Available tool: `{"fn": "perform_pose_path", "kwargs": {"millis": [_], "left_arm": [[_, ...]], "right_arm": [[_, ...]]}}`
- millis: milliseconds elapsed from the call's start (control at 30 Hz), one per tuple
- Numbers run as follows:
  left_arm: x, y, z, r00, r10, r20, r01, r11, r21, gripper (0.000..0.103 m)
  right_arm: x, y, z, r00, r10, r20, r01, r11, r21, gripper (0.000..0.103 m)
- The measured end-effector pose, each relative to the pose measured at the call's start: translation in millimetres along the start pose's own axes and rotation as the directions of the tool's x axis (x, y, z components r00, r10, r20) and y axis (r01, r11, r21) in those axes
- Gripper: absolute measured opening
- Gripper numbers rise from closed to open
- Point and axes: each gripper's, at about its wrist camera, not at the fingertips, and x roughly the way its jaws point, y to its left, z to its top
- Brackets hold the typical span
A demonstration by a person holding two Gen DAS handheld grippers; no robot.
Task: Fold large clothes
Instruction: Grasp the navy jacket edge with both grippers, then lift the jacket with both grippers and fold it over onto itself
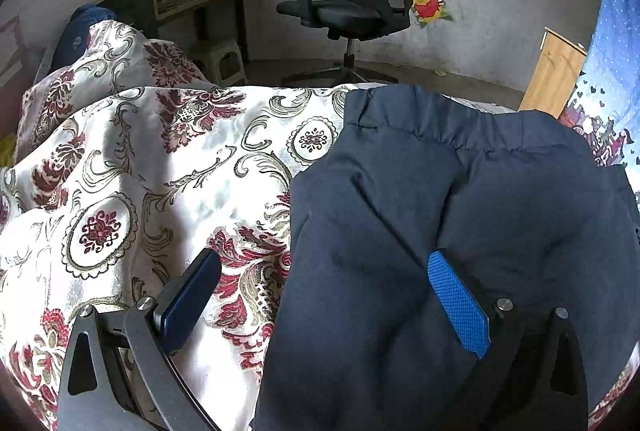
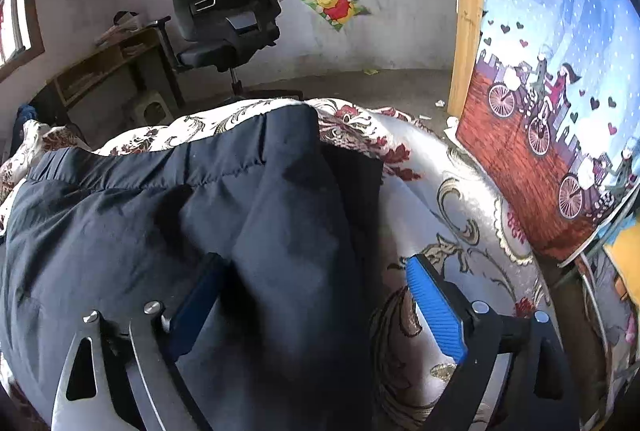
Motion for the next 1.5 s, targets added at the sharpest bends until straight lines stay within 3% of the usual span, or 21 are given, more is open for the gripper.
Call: {"fn": "perform_pose_path", "kwargs": {"millis": [233,367,467,600,900,1367,1500], "left_arm": [[5.1,5.7,3.5,0.998,-0.055,-0.025,0.055,0.998,-0.011,0.102],[10.8,16.8,8.0,0.988,-0.141,-0.067,0.140,0.990,-0.017,0.102],[21.6,30.0,11.1,0.961,-0.247,-0.129,0.241,0.969,-0.058,0.102],[40.9,48.8,11.6,0.895,-0.392,-0.214,0.365,0.918,-0.155,0.102],[65.5,62.8,8.7,0.806,-0.519,-0.285,0.453,0.850,-0.269,0.102],[79.8,75.2,3.1,0.729,-0.621,-0.287,0.519,0.776,-0.359,0.102],[80.1,76.0,-0.8,0.686,-0.664,-0.299,0.549,0.741,-0.386,0.102]], "right_arm": [[5.9,-7.6,-2.2,0.999,0.035,-0.022,-0.034,0.999,0.040,0.100],[8.8,-11.5,-2.5,0.996,0.083,-0.039,-0.081,0.995,0.057,0.101],[11.1,-13.9,-2.7,0.990,0.131,-0.056,-0.127,0.990,0.069,0.102],[18.7,-16.4,-3.4,0.970,0.218,-0.108,-0.208,0.973,0.096,0.103],[22.4,-1.8,-3.8,0.964,0.225,-0.141,-0.220,0.974,0.052,0.103],[29.7,-0.6,-5.3,0.963,0.228,-0.146,-0.225,0.974,0.035,0.103],[31.1,-2.5,-6.9,0.960,0.239,-0.147,-0.235,0.971,0.044,0.103]]}}
